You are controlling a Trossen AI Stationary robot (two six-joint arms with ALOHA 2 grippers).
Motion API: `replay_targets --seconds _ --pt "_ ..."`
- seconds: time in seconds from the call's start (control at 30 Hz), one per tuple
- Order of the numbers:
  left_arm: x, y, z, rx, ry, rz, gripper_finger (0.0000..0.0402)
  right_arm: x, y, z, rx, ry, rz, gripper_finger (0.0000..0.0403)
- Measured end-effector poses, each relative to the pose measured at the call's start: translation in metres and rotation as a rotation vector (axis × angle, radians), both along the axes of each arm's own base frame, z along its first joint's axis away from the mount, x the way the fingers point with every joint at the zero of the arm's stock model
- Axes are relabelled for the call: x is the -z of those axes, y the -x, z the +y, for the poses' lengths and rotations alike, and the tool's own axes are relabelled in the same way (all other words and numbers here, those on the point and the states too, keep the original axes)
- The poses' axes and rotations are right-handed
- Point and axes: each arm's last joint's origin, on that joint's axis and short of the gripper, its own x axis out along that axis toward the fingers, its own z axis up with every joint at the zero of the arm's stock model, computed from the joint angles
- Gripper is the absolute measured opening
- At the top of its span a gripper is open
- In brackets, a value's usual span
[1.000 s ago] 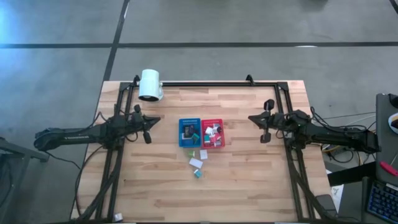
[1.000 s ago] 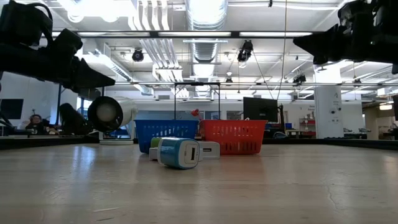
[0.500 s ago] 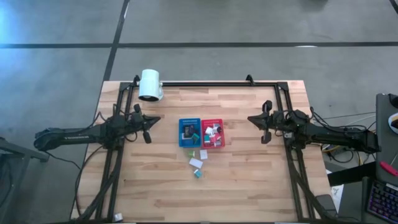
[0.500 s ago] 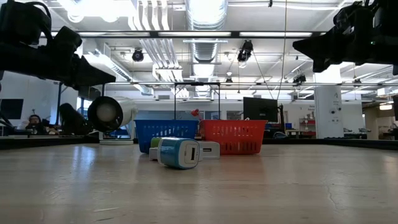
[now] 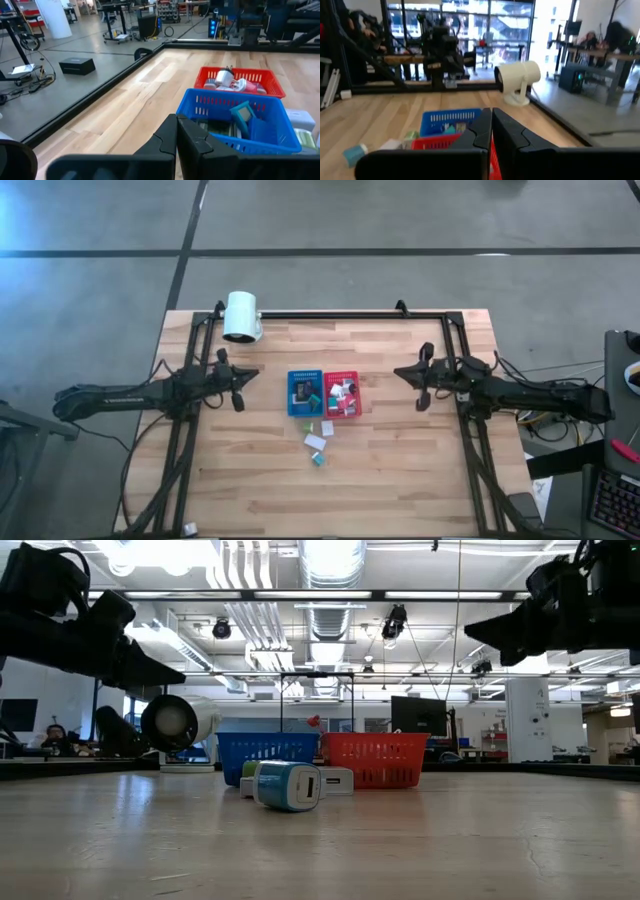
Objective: Pick & Place Office items
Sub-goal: Put the white charger adapter into the red bin
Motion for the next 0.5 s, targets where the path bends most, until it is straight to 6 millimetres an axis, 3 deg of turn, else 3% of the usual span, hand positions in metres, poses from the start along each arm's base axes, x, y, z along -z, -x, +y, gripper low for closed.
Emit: replay_targets --seconds 0.2,0.5 --pt "0.0 0.0 0.0 -0.008 0.038 -0.016 0.0009 -0.002 -0.016 -0.002 -0.015 -0.066 0.091 0.0008" --pt "0.0 0.0 0.0 -0.01 0.046 -0.02 0.0011 -0.015 -0.079 0.015 -0.191 0.023 0.321 0.0008"
